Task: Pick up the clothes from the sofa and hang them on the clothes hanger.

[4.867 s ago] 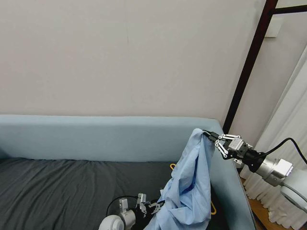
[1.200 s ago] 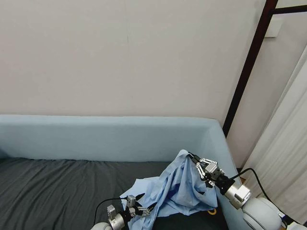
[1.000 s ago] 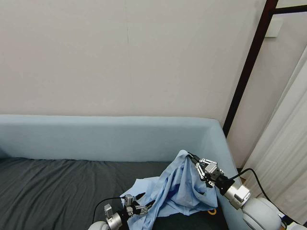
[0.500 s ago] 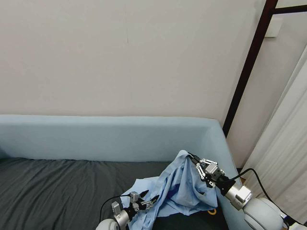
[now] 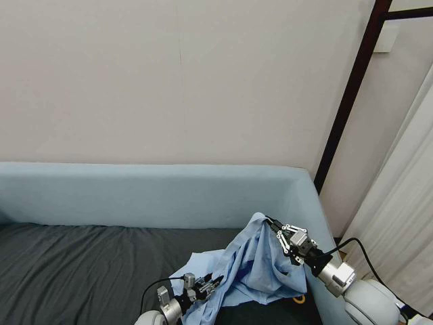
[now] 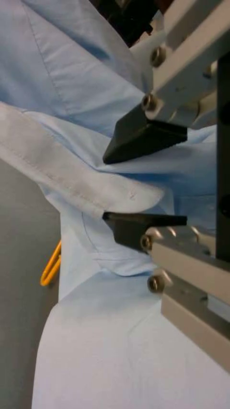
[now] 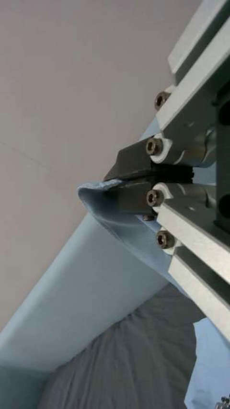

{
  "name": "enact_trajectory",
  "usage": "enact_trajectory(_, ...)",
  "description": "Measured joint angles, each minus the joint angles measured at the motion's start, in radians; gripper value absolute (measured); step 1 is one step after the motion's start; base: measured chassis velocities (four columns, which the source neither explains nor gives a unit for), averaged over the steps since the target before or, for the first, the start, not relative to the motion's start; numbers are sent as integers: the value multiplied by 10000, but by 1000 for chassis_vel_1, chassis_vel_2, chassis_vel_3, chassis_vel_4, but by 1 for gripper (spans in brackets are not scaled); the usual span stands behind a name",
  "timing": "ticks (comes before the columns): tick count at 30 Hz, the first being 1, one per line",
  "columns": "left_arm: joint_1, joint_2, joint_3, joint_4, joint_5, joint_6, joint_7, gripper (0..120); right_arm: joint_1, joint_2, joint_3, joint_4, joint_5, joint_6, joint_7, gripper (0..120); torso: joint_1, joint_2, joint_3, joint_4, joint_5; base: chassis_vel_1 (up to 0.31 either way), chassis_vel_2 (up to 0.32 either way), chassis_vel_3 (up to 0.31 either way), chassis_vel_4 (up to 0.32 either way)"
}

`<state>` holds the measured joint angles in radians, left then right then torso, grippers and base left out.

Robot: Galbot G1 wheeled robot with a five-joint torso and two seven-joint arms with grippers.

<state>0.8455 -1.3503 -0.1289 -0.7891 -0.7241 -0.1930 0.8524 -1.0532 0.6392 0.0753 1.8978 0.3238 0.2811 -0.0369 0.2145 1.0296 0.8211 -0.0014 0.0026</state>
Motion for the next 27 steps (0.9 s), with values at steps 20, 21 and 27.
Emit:
enact_trajectory(20, -263, -105, -305, 610, 77, 170, 819, 72, -42, -42, 100, 14, 24, 22, -7, 0, 0, 0, 1, 0, 0, 0, 0, 0, 0)
enact_trajectory(21, -293, -106, -354, 685, 96, 190, 901, 75, -41, -42, 100, 15, 24, 22, -7, 0, 0, 0, 0, 0, -1, 0, 0, 0, 0)
enact_trajectory(27, -483, -215, -636, 1106, 199, 397, 1578, 87, -40, -40, 98, 24, 25, 22, -7, 0, 0, 0, 0, 0, 0, 0, 0, 0, 0)
